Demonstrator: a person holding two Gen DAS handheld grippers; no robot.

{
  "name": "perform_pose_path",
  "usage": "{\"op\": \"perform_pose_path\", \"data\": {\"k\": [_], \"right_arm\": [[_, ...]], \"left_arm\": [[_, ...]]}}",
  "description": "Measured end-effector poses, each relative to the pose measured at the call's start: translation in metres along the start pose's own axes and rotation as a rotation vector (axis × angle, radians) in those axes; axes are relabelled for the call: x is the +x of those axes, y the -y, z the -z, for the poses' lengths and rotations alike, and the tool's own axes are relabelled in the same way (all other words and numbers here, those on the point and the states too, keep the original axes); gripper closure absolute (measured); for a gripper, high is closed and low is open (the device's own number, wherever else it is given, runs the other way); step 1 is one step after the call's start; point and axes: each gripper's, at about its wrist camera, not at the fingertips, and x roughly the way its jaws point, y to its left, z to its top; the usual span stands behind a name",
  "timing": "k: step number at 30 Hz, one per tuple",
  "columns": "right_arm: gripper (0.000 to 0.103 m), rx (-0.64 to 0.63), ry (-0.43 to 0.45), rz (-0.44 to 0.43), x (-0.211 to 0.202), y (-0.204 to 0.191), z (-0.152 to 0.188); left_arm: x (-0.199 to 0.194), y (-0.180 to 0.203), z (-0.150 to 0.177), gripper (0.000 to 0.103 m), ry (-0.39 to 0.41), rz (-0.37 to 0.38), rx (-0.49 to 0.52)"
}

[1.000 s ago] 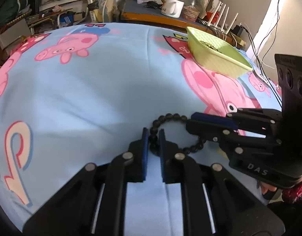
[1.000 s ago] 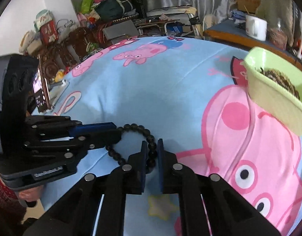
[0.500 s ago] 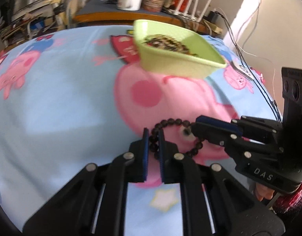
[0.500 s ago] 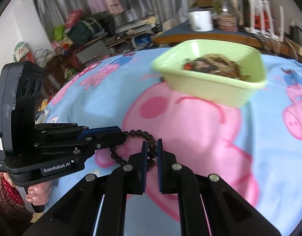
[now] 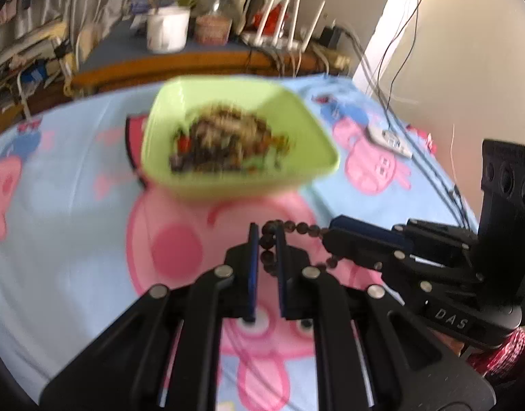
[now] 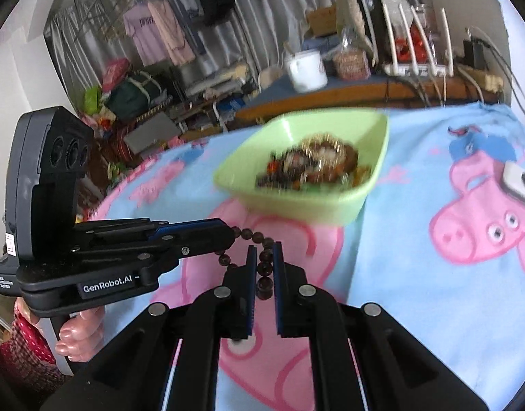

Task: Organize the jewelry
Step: 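Carry the dark bracelet with both tools over the basket and open both tools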

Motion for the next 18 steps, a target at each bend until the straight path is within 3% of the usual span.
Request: {"op": "perform_pose_path", "data": {"k": [8, 15, 18], "right_arm": [[0.103, -0.003, 0.105, 0.044, 0.000, 0.025, -0.056], [0.103, 0.017, 0.090, 0.081, 0.030, 0.056, -0.085], [0.103, 0.012, 0.090, 0.097, 0.043, 0.064, -0.088]], "left_arm": [[0.013, 0.000, -0.064, 0.095, 0.079, 0.012, 0.017], [0.054, -0.015, -0.099, 0.095, 0.055, 0.022, -0.033], [0.069, -0.020, -0.104, 0.095, 0.057, -0.006, -0.042]]}}
